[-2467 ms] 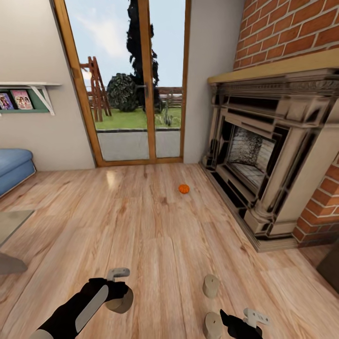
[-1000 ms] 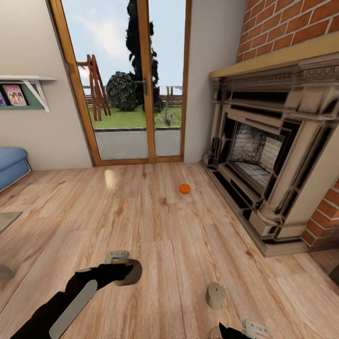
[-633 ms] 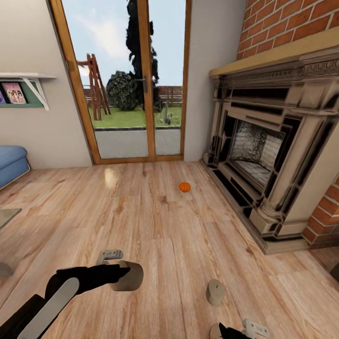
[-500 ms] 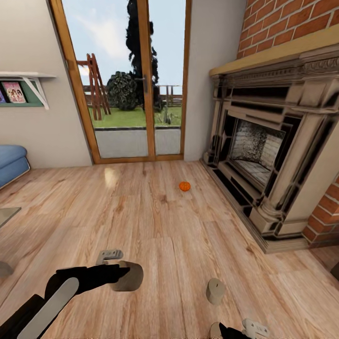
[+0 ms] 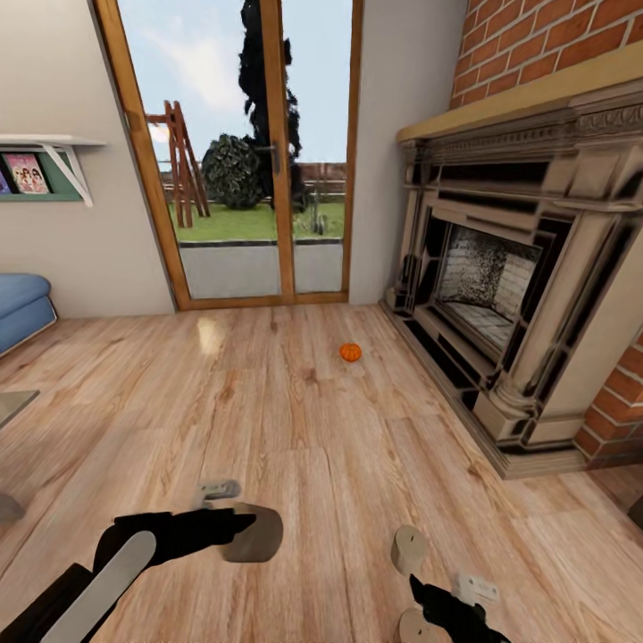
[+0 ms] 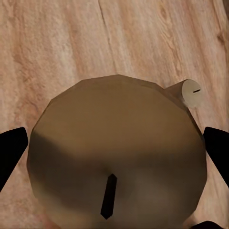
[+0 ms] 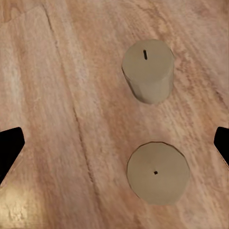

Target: Place each of the two pumpkins and all three candles from the living room inside a cabinet in the living room (use any cabinet), then make sure every cabinet is closed, and position the cauldron so it is next to a table in the living room.

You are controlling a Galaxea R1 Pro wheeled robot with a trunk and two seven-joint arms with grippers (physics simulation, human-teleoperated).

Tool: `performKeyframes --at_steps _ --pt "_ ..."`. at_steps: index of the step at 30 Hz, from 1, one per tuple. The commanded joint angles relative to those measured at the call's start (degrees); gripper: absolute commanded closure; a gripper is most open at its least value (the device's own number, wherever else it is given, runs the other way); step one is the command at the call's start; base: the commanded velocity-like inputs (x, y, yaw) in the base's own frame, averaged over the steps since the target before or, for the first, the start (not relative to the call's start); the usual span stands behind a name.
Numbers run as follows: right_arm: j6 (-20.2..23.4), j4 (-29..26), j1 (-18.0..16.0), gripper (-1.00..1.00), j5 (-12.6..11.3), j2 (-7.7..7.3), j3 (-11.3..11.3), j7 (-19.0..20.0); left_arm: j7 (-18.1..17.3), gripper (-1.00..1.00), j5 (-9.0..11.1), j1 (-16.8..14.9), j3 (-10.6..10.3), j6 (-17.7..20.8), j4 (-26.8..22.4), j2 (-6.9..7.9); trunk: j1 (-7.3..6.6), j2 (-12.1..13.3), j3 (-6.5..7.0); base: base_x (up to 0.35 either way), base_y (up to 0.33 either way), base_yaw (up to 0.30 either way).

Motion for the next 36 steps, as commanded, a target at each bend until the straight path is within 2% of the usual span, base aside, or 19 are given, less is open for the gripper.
performKeyframes --at_steps 1,5,13,18,19,20,21,22,24,27,30,34,36 --pt "0.02 -0.41 -0.35 -1.00 -0.42 -0.06 0.07 0.03 0.91 1.00 0.48 -0.05 -0.08 0.01 -0.07 -0.29 0.21 -0.43 -0.23 0.000 0.000 0.000" --pt "-0.06 -1.60 -1.63 -1.00 -0.41 -0.07 0.05 0.07 2.19 1.00 0.57 -0.07 -0.08 -0.05 -0.07 -1.53 1.09 -2.03 -0.95 0.000 0.000 0.000" --pt "0.05 -1.57 -4.20 -1.00 -0.43 -0.08 0.04 -0.06 3.62 1.00 0.82 -0.08 0.34 -0.01 -0.07 -1.45 2.84 -5.24 -2.39 0.000 0.000 0.000" --pt "1.02 -0.87 -5.53 -1.00 -0.77 -0.08 -0.01 -0.96 2.83 1.00 2.19 -0.08 0.61 0.15 -0.07 -0.43 3.75 -6.87 -3.33 0.000 0.000 0.000" --pt "1.42 -0.21 -5.59 -1.00 -0.80 -0.08 -0.02 -1.73 -1.17 1.00 9.67 -0.08 0.62 0.23 -0.07 1.26 3.78 -6.88 -3.55 0.000 0.000 0.000" --pt "1.80 0.94 -5.75 -1.00 -0.79 -0.08 -0.03 -2.85 -4.72 1.00 11.07 -0.08 0.63 0.30 -0.07 2.96 3.80 -6.89 -3.77 0.000 0.000 0.000" --pt "1.95 1.82 -5.99 -1.00 -0.78 -0.08 -0.04 -3.64 -7.59 1.00 11.59 -0.08 0.64 0.33 -0.07 3.97 3.83 -6.91 -3.99 0.000 0.000 0.000" --pt "2.02 2.25 -6.17 -1.00 -0.78 -0.08 -0.04 -4.00 -9.12 1.00 11.77 -0.08 0.64 0.34 -0.07 4.39 3.86 -6.92 -4.21 0.000 0.000 0.000" --pt "2.18 3.96 -7.09 -1.00 -0.77 -0.08 -0.03 -5.08 -15.11 1.00 12.10 -0.06 0.65 0.38 -0.05 5.64 3.91 -6.95 -4.66 0.000 0.000 0.000" --pt "2.74 7.13 -8.91 -1.00 -0.81 -0.08 -0.02 -5.78 -21.81 1.00 12.34 -0.06 0.63 0.43 0.14 7.11 3.98 -6.99 -5.32 0.000 0.000 0.000" --pt "4.11 9.69 -10.45 -1.00 -0.86 -0.08 -0.04 -5.93 -23.59 1.00 12.44 -0.07 0.59 0.46 0.18 7.53 4.06 -7.03 -5.99 0.000 0.000 0.000" --pt "5.03 10.79 -11.21 -1.00 -0.78 -0.04 -0.05 -6.21 -24.12 1.00 12.53 -0.08 0.57 0.46 0.19 7.65 4.17 -7.08 -6.87 0.000 0.000 0.000" --pt "6.18 11.02 -11.96 -1.00 -0.75 -0.03 0.00 -7.78 -24.18 1.00 12.55 -0.08 0.56 0.47 0.21 7.67 4.22 -7.11 -7.32 0.000 0.000 0.000"
